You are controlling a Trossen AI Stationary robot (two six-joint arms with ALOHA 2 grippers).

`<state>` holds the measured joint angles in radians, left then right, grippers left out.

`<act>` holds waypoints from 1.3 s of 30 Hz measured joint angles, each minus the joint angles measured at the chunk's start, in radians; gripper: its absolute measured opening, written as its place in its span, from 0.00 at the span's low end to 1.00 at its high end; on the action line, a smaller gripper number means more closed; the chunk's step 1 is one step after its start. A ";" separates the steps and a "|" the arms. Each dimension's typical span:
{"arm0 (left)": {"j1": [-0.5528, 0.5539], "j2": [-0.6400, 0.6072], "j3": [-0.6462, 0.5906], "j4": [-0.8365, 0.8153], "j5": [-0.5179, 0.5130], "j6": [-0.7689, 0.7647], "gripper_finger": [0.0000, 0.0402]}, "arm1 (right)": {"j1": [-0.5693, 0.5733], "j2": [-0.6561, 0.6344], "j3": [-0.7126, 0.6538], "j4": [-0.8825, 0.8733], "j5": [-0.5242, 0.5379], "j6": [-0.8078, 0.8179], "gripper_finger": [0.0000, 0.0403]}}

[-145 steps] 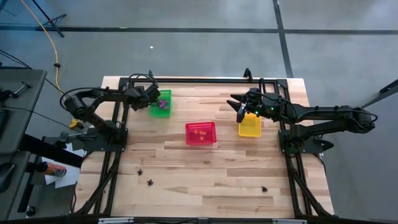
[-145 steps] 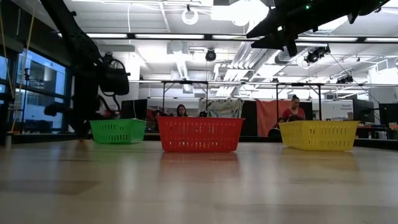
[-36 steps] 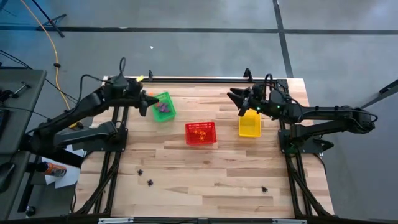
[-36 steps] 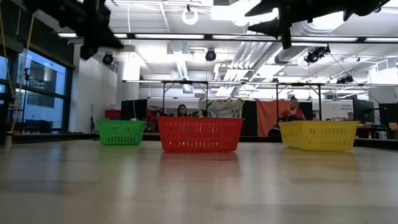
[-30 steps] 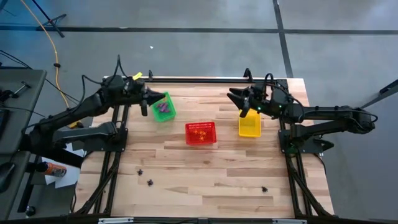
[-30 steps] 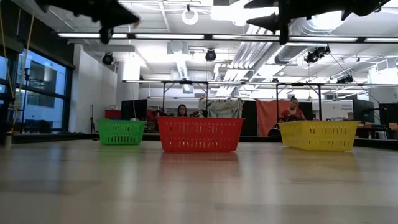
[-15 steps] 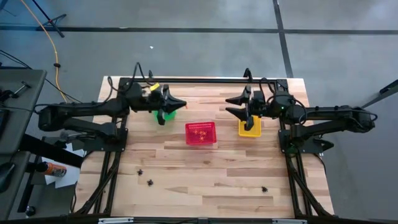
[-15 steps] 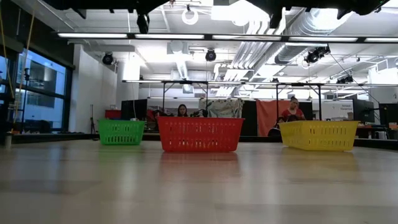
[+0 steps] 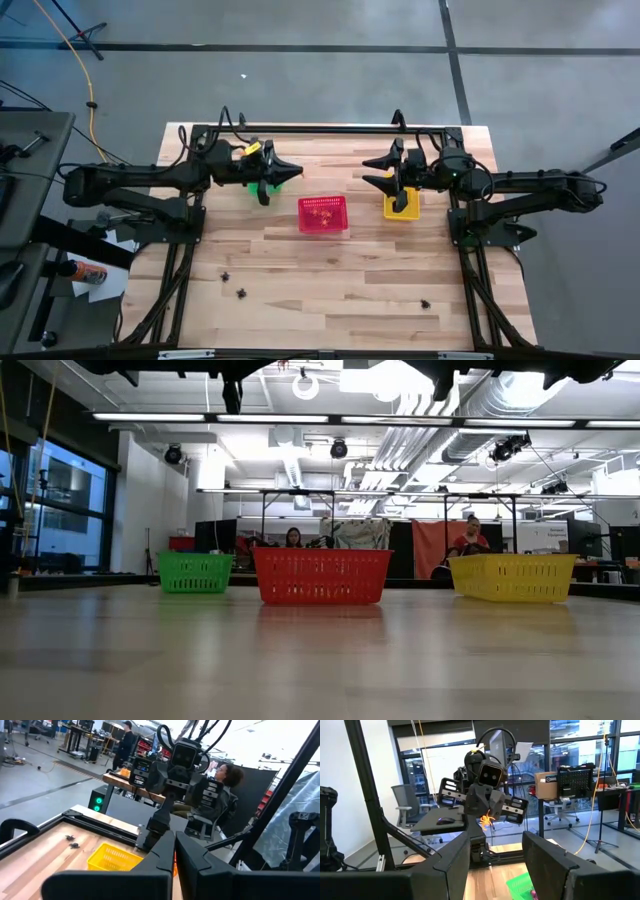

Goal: Sort Halloween decoration
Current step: Put the orange spider toy into the red bin

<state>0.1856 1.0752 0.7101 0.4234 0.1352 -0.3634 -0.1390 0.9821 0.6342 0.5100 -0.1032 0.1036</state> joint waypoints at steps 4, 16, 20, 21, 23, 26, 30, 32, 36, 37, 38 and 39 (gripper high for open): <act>0.000 0.000 0.000 0.000 0.000 0.000 0.00 | 0.000 0.000 0.000 0.000 0.001 0.000 0.44; -0.019 0.344 0.357 -0.553 0.068 0.147 0.00 | 0.000 0.000 0.000 0.038 0.110 -0.035 0.44; -0.055 0.512 0.501 -0.823 0.064 0.282 0.00 | 0.000 0.000 0.000 0.041 0.110 -0.034 0.44; -0.064 0.551 0.523 -0.858 0.062 0.295 0.00 | 0.000 0.000 0.000 0.041 0.110 -0.034 0.44; -0.080 0.617 0.543 -0.872 0.056 0.304 0.00 | 0.000 0.000 0.000 0.040 0.110 -0.034 0.44; -0.102 0.690 0.544 -0.855 -0.034 0.305 0.00 | 0.000 0.000 0.000 0.039 0.110 -0.034 0.44; -0.117 0.764 0.546 -0.844 -0.179 0.310 0.00 | 0.000 0.000 0.000 0.031 0.110 -0.034 0.44; -0.118 0.793 0.546 -0.846 -0.184 0.329 0.00 | 0.000 0.000 0.000 0.029 0.110 -0.034 0.44; -0.122 0.835 0.546 -0.844 -0.185 0.341 0.00 | 0.000 0.000 0.000 0.025 0.110 -0.034 0.44; -0.122 0.846 0.546 -0.843 -0.185 0.339 0.00 | 0.000 0.000 0.000 0.024 0.110 -0.034 0.44; -0.122 0.855 0.546 -0.841 -0.185 0.331 0.00 | 0.000 0.000 0.000 0.022 0.110 -0.034 0.44; -0.122 0.864 0.546 -0.841 -0.185 0.321 0.00 | 0.000 0.000 0.000 0.020 0.110 -0.034 0.44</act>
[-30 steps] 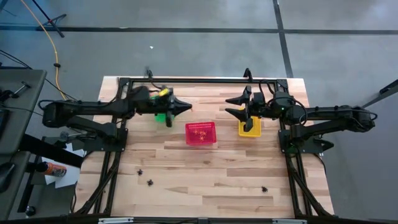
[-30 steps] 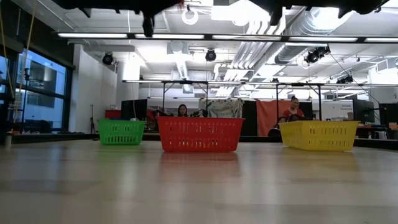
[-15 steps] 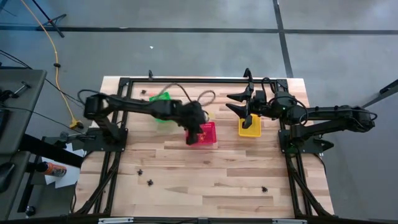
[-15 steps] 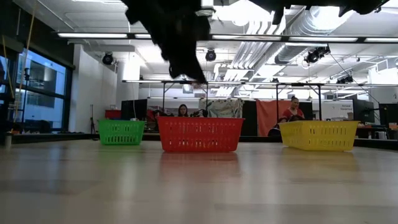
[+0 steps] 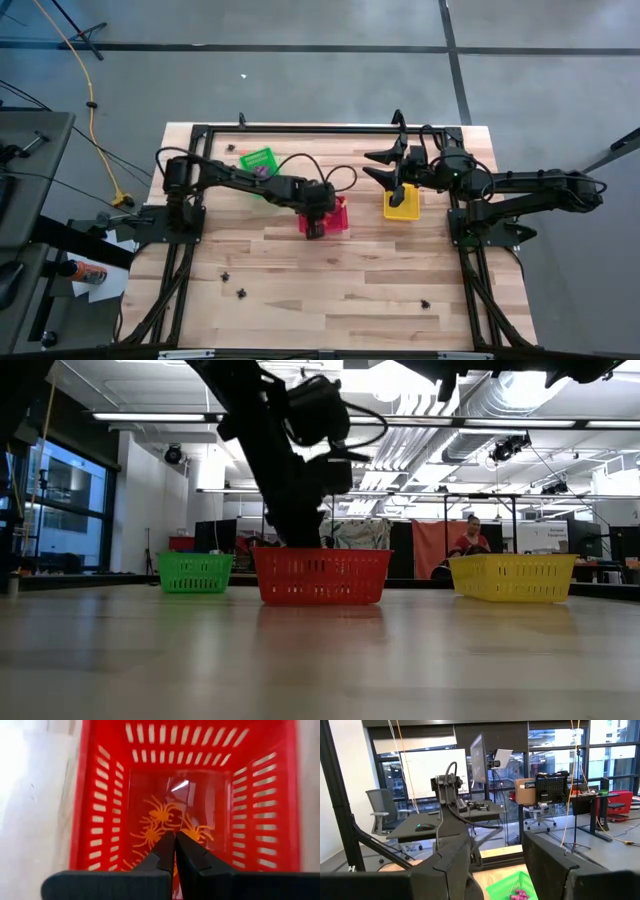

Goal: Sort Halloween decoration
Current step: Put the orange spider toy into the red bin

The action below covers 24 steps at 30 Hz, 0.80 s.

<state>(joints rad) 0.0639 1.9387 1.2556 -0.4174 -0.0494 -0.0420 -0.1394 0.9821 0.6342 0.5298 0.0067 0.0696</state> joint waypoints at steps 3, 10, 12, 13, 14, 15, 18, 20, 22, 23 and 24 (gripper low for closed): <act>-0.001 0.022 0.000 0.002 0.000 -0.007 0.00 | 0.000 0.000 0.000 -0.008 0.000 0.000 0.44; -0.002 0.033 0.000 -0.002 0.000 -0.009 0.00 | 0.000 0.000 0.000 -0.017 0.000 0.000 0.44; -0.002 0.031 0.000 0.001 0.000 -0.009 0.00 | 0.000 0.000 0.000 -0.017 0.000 0.000 0.44; -0.002 0.030 0.000 0.000 0.000 -0.009 0.00 | 0.000 0.000 0.000 -0.017 0.000 0.000 0.44; -0.002 0.029 0.000 0.002 0.000 -0.009 0.00 | 0.000 0.000 0.000 -0.017 0.000 0.000 0.44; -0.002 0.029 0.000 0.002 0.003 -0.009 0.00 | 0.000 0.000 0.000 -0.017 0.000 0.000 0.44; 0.001 0.029 0.011 -0.008 0.023 -0.031 0.03 | 0.000 0.000 0.000 -0.017 0.000 0.000 0.44; 0.002 0.029 0.023 -0.008 0.029 -0.058 0.06 | 0.000 0.000 0.000 -0.017 -0.001 0.000 0.44; 0.003 0.029 0.041 -0.018 0.047 -0.061 0.10 | 0.000 0.000 0.000 -0.017 -0.001 0.000 0.44; 0.003 0.029 0.053 -0.024 0.055 -0.061 0.12 | 0.000 0.000 0.000 -0.017 -0.001 0.000 0.44; 0.003 0.029 0.066 -0.031 0.063 -0.061 0.15 | 0.000 0.000 0.000 -0.017 -0.001 0.000 0.44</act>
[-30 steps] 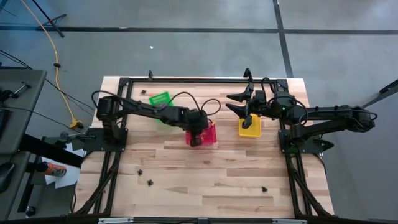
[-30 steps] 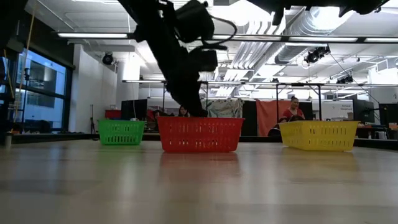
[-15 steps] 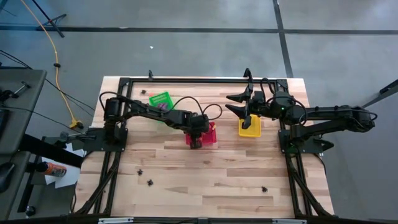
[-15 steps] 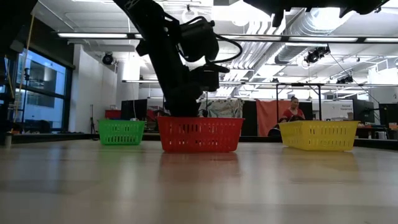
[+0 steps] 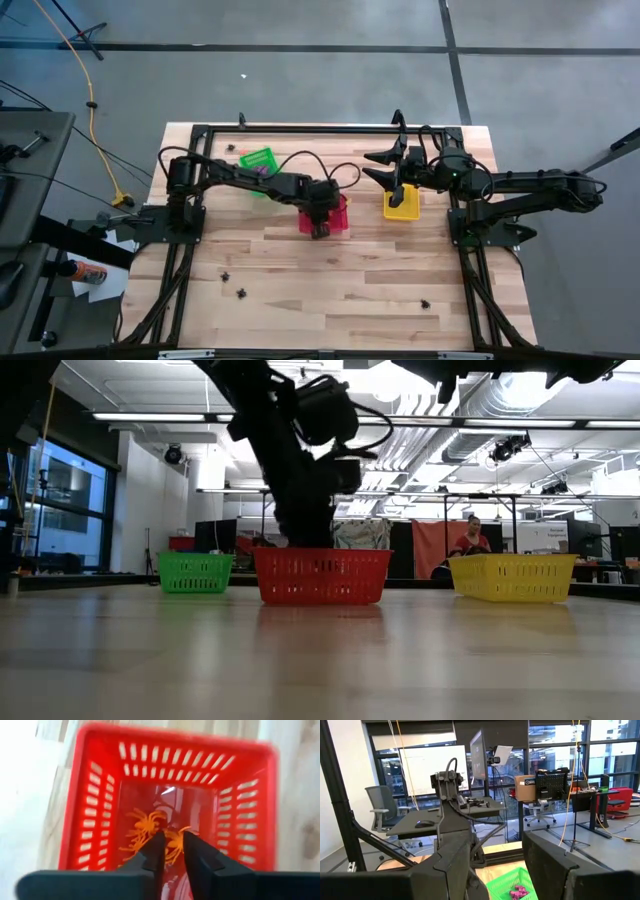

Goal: Sort Halloween decoration
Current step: Put the orange spider toy into the red bin

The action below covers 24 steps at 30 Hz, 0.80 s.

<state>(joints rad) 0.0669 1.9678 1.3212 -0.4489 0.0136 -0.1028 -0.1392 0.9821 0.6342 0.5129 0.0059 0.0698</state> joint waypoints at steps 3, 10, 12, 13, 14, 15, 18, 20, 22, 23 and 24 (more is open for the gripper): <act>0.000 0.000 0.040 -0.050 0.005 0.001 0.22 | 0.000 0.000 0.000 0.000 0.000 0.000 0.44; 0.019 -0.009 0.148 -0.267 0.006 0.002 0.37 | 0.000 0.000 0.000 0.000 -0.001 0.000 0.44; 0.022 -0.033 0.152 -0.314 0.006 -0.014 0.39 | 0.000 0.000 0.000 0.000 -0.001 0.000 0.44; 0.025 -0.051 0.144 -0.324 0.006 -0.021 0.40 | 0.000 0.000 0.000 0.000 -0.001 0.000 0.44; 0.026 -0.073 0.129 -0.321 0.005 -0.031 0.41 | 0.000 0.000 0.000 0.000 -0.001 0.000 0.44; 0.025 -0.098 0.111 -0.315 0.003 -0.043 0.41 | 0.000 0.000 0.000 0.000 -0.001 0.000 0.44; 0.020 -0.194 0.034 -0.236 -0.008 -0.087 0.41 | 0.000 0.000 0.000 0.000 -0.002 0.000 0.44; 0.015 -0.277 -0.038 -0.148 -0.033 -0.124 0.41 | 0.000 0.000 0.000 -0.001 -0.002 0.000 0.44; 0.008 -0.367 -0.120 -0.056 -0.063 -0.153 0.40 | 0.000 0.000 0.000 -0.001 -0.002 0.000 0.44; 0.005 -0.411 -0.163 -0.003 -0.077 -0.167 0.40 | 0.000 0.000 0.000 -0.002 -0.002 0.000 0.44; 0.001 -0.454 -0.204 0.051 -0.086 -0.179 0.40 | 0.000 0.000 0.000 -0.003 -0.002 0.000 0.44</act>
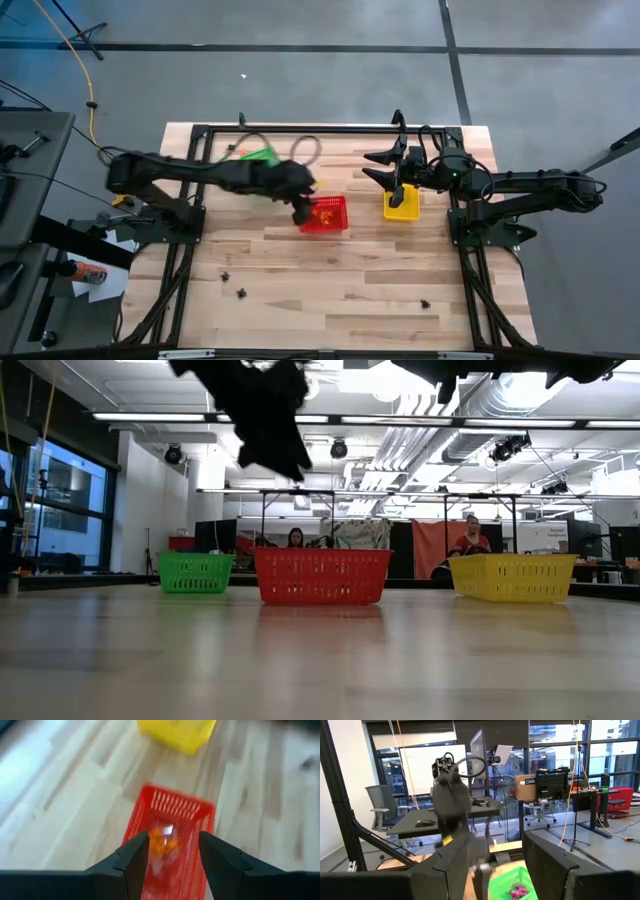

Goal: Sort Halloween decoration
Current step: Put the orange spider toy into the red bin

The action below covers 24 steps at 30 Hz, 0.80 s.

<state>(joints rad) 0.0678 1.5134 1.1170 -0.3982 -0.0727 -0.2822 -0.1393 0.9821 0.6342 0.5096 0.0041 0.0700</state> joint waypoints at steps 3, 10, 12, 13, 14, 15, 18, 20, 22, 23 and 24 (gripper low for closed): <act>-0.015 -0.129 -0.119 0.133 -0.033 -0.025 0.40 | 0.000 0.000 0.000 0.000 0.000 0.001 0.44; -0.030 -0.341 -0.311 0.392 -0.069 -0.047 0.40 | 0.000 0.000 0.000 -0.006 0.000 0.094 0.44; -0.030 -0.380 -0.346 0.459 -0.069 -0.052 0.40 | 0.000 0.000 0.000 -0.013 0.000 0.111 0.44; -0.030 -0.394 -0.357 0.483 -0.070 -0.054 0.40 | 0.000 0.000 0.000 -0.014 0.000 0.114 0.44; -0.030 -0.403 -0.364 0.506 -0.071 -0.055 0.40 | 0.000 0.000 0.000 -0.015 0.002 0.115 0.44; -0.030 -0.414 -0.370 0.508 -0.072 -0.055 0.40 | 0.000 0.000 0.000 -0.016 0.005 0.115 0.44; -0.030 -0.427 -0.370 0.509 -0.087 -0.034 0.40 | 0.000 0.000 0.000 -0.020 0.030 0.116 0.44; -0.030 -0.433 -0.370 0.509 -0.102 -0.017 0.40 | 0.000 0.000 0.000 -0.020 0.064 0.116 0.44; -0.029 -0.434 -0.370 0.514 -0.111 -0.004 0.40 | 0.000 0.000 0.000 -0.020 0.095 0.119 0.44; -0.029 -0.434 -0.370 0.511 -0.114 -0.003 0.40 | 0.000 0.000 0.000 -0.020 0.107 0.130 0.44; -0.029 -0.433 -0.370 0.510 -0.114 -0.003 0.40 | 0.000 0.000 0.000 -0.020 0.119 0.140 0.44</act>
<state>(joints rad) 0.0387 1.0803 0.7467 0.1120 -0.1871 -0.2855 -0.1391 0.9821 0.6342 0.4896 0.1234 0.2102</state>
